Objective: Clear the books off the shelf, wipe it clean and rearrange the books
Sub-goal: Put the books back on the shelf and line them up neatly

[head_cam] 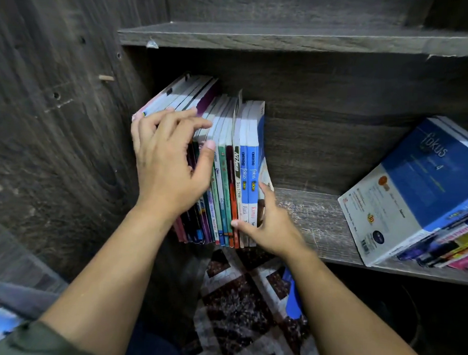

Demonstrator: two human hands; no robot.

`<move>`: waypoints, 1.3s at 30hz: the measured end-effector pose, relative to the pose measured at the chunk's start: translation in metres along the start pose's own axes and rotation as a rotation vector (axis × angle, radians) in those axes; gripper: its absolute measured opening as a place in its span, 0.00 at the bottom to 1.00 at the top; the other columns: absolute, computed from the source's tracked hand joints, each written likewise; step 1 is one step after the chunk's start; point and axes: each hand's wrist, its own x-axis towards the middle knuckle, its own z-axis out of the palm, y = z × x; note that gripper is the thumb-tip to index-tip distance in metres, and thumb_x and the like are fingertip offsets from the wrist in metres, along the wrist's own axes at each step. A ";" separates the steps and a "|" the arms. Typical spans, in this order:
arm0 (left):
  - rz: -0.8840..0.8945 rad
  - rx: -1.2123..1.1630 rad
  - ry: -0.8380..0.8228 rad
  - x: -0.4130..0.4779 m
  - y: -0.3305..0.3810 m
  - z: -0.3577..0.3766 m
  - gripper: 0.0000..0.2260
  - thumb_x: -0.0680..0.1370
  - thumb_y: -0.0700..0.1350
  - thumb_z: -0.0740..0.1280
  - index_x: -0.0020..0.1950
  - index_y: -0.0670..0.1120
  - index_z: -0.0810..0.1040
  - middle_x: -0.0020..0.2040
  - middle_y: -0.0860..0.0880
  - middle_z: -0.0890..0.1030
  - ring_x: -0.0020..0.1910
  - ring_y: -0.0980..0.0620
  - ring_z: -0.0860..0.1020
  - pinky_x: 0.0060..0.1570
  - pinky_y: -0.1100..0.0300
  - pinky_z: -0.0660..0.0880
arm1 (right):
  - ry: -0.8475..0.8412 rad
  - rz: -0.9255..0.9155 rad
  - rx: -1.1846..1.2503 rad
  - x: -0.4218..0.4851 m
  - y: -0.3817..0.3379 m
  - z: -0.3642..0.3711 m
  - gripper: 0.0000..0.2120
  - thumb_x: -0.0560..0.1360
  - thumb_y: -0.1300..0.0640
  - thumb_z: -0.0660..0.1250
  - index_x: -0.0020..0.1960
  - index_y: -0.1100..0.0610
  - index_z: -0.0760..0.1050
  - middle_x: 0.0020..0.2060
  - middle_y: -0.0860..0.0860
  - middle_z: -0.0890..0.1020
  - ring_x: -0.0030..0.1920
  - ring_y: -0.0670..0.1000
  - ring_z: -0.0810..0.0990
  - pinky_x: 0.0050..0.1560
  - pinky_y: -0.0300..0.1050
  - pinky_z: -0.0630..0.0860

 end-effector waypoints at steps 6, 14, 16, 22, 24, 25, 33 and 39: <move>0.050 0.158 -0.094 0.001 0.004 0.000 0.21 0.76 0.64 0.61 0.67 0.58 0.74 0.61 0.47 0.73 0.63 0.43 0.65 0.72 0.40 0.48 | 0.075 -0.098 -0.053 -0.002 -0.006 -0.003 0.48 0.66 0.34 0.68 0.76 0.39 0.43 0.71 0.47 0.69 0.66 0.52 0.73 0.64 0.58 0.71; -0.012 0.044 0.011 0.005 0.000 -0.001 0.17 0.76 0.54 0.67 0.62 0.48 0.78 0.56 0.51 0.79 0.57 0.46 0.71 0.66 0.51 0.61 | 0.232 -0.476 -0.105 -0.001 -0.091 -0.071 0.33 0.70 0.50 0.59 0.76 0.45 0.59 0.77 0.48 0.56 0.76 0.49 0.56 0.73 0.57 0.60; 0.009 0.013 0.030 0.006 -0.003 -0.002 0.14 0.77 0.50 0.66 0.60 0.47 0.79 0.57 0.52 0.80 0.57 0.47 0.74 0.63 0.51 0.65 | 0.199 -0.538 -0.214 -0.002 -0.102 -0.073 0.28 0.74 0.49 0.60 0.75 0.45 0.62 0.77 0.47 0.57 0.77 0.49 0.54 0.74 0.58 0.58; 0.020 -0.039 0.052 0.005 -0.002 -0.003 0.11 0.77 0.47 0.66 0.57 0.46 0.81 0.57 0.52 0.81 0.56 0.48 0.75 0.63 0.54 0.66 | 0.210 -0.495 -0.372 0.010 -0.109 -0.066 0.23 0.81 0.44 0.58 0.74 0.46 0.64 0.76 0.46 0.62 0.77 0.51 0.53 0.74 0.58 0.56; 0.018 -0.033 0.045 0.005 -0.002 -0.003 0.11 0.77 0.48 0.66 0.57 0.46 0.81 0.57 0.53 0.81 0.57 0.48 0.75 0.63 0.52 0.67 | 0.214 -0.456 -0.412 0.013 -0.110 -0.070 0.25 0.80 0.41 0.57 0.75 0.46 0.63 0.76 0.45 0.61 0.77 0.50 0.52 0.75 0.57 0.54; 0.016 -0.030 0.039 0.005 -0.002 -0.003 0.12 0.77 0.48 0.66 0.57 0.46 0.81 0.57 0.53 0.81 0.58 0.48 0.75 0.63 0.52 0.67 | 0.212 -0.444 -0.442 0.014 -0.111 -0.072 0.26 0.80 0.40 0.56 0.75 0.46 0.62 0.76 0.44 0.61 0.77 0.50 0.51 0.75 0.56 0.53; -0.005 -0.024 0.037 0.005 0.000 -0.003 0.12 0.78 0.48 0.65 0.58 0.46 0.81 0.57 0.53 0.81 0.59 0.50 0.74 0.64 0.58 0.64 | 0.129 -0.390 -0.556 0.024 -0.119 -0.085 0.31 0.77 0.33 0.54 0.76 0.43 0.60 0.75 0.42 0.62 0.77 0.49 0.53 0.73 0.59 0.51; -0.008 -0.026 0.045 0.005 0.002 -0.002 0.11 0.77 0.47 0.66 0.58 0.46 0.81 0.57 0.53 0.81 0.59 0.50 0.74 0.63 0.61 0.62 | 0.180 -0.453 -0.502 0.022 -0.115 -0.084 0.28 0.77 0.33 0.55 0.72 0.45 0.66 0.72 0.44 0.68 0.72 0.47 0.64 0.70 0.57 0.65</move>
